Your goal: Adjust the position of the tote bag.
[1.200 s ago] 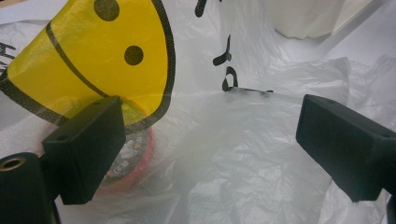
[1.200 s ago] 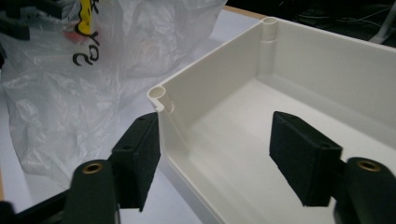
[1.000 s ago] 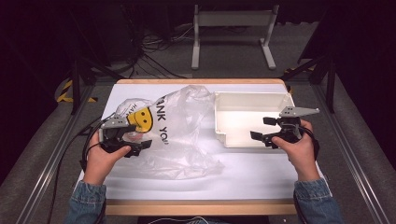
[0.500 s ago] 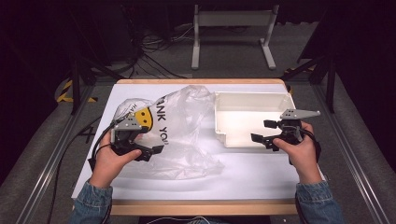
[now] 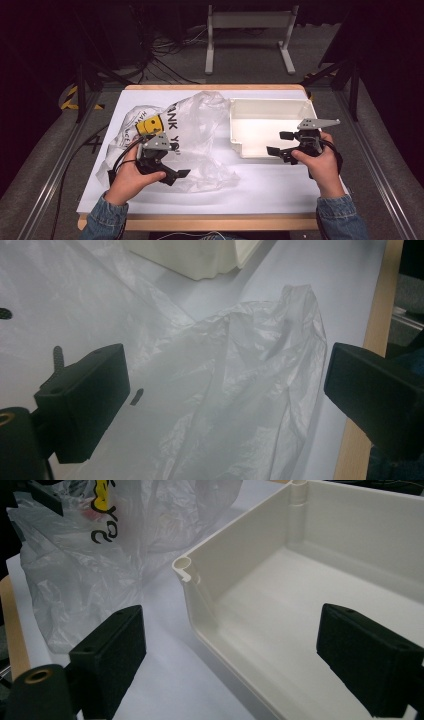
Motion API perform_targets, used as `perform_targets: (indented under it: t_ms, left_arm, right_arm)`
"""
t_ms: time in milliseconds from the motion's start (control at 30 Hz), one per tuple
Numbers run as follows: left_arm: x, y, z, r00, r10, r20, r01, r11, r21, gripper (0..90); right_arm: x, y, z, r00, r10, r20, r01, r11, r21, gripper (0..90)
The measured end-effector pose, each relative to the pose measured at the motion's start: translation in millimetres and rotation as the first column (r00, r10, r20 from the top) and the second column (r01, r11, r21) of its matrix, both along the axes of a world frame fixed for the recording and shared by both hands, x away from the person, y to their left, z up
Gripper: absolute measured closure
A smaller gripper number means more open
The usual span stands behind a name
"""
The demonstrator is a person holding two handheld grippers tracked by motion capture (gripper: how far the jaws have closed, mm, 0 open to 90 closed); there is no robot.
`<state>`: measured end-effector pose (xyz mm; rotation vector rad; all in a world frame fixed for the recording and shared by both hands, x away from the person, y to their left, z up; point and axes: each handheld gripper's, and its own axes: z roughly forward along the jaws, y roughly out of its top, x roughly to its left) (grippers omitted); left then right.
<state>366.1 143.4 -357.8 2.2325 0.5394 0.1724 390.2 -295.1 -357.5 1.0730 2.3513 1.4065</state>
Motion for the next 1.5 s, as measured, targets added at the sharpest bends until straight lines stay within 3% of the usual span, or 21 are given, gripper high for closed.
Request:
perform_targets:
  t_ms: [200,333,367,533,567,600,633,733,933,1167,1200,1367,1400,1500]
  left_arm:
    - [1.3,-3.5,-6.8,0.9999,0.010,0.012,-0.010,0.9996,0.028,4.8]
    - [4.5,-4.5,-13.5,0.9994,0.027,0.021,-0.028,0.9974,0.067,8.7]
    - [6.3,-3.7,-16.6,0.9992,0.030,0.026,-0.032,0.9946,0.099,8.7]
    - [12.3,2.5,-24.5,0.9992,0.038,-0.007,-0.037,0.9867,0.159,46.9]
    - [11.8,5.0,-24.6,0.9990,0.045,-0.003,-0.044,0.9830,0.178,46.9]
    - [11.1,6.6,-24.2,0.9991,0.042,0.001,-0.042,0.9816,0.186,65.2]
    - [10.3,8.0,-23.3,0.9993,0.038,0.001,-0.038,0.9801,0.195,75.1]
    - [8.7,11.7,-20.3,0.9998,0.017,0.005,-0.018,0.9768,0.213,89.5]
    - [2.3,27.9,-7.3,0.9995,0.012,0.031,-0.017,0.9806,0.195,89.9]
    - [-6.6,58.1,2.7,0.9973,0.068,0.029,-0.071,0.9898,0.124,89.8]
    - [-9.4,70.1,5.0,0.9965,0.082,0.019,-0.083,0.9919,0.096,89.8]
    - [-13.0,89.2,5.5,0.9922,0.124,0.012,-0.125,0.9896,0.072,89.8]
    - [-14.8,99.8,4.4,0.9880,0.154,0.002,-0.154,0.9859,0.064,89.8]
    - [-16.5,109.4,3.3,0.9836,0.180,-0.005,-0.180,0.9820,0.057,89.8]
  right_arm:
    - [1.2,5.6,-1.4,0.9998,0.018,-0.002,-0.018,1.000,-0.005,12.4]
    - [1.5,8.0,-2.2,0.9997,0.025,-0.009,-0.025,1.000,-0.006,12.3]
    - [1.9,8.6,-2.6,0.9996,0.029,-0.005,-0.029,1.000,-0.008,12.4]
    - [1.8,10.8,-3.3,0.9994,0.033,-0.010,-0.033,0.999,-0.011,12.3]
    - [1.8,11.0,-3.3,0.9994,0.034,-0.011,-0.034,0.999,-0.010,12.3]
    - [1.7,11.3,-3.3,0.9993,0.035,-0.011,-0.035,0.999,-0.010,12.3]
    - [1.5,11.5,-3.2,0.9993,0.036,-0.012,-0.036,0.999,-0.009,12.3]
    - [1.6,12.5,-3.5,0.9991,0.039,-0.012,-0.040,0.999,-0.010,12.3]
    - [1.8,16.7,-2.7,0.9986,0.053,-0.009,-0.053,0.999,-0.009,12.3]
    - [7.0,31.7,-0.7,0.9959,0.088,0.018,-0.089,0.996,0.014,12.3]
    - [8.1,34.7,-0.7,0.9953,0.095,0.019,-0.095,0.995,0.018,12.3]
    - [12.3,46.4,-0.9,0.9925,0.119,0.027,-0.120,0.993,0.021,12.3]
    - [13.4,49.8,-1.1,0.9913,0.128,0.031,-0.128,0.992,0.018,12.3]
    - [14.8,55.4,-1.4,0.9897,0.139,0.033,-0.140,0.990,0.020,12.4]
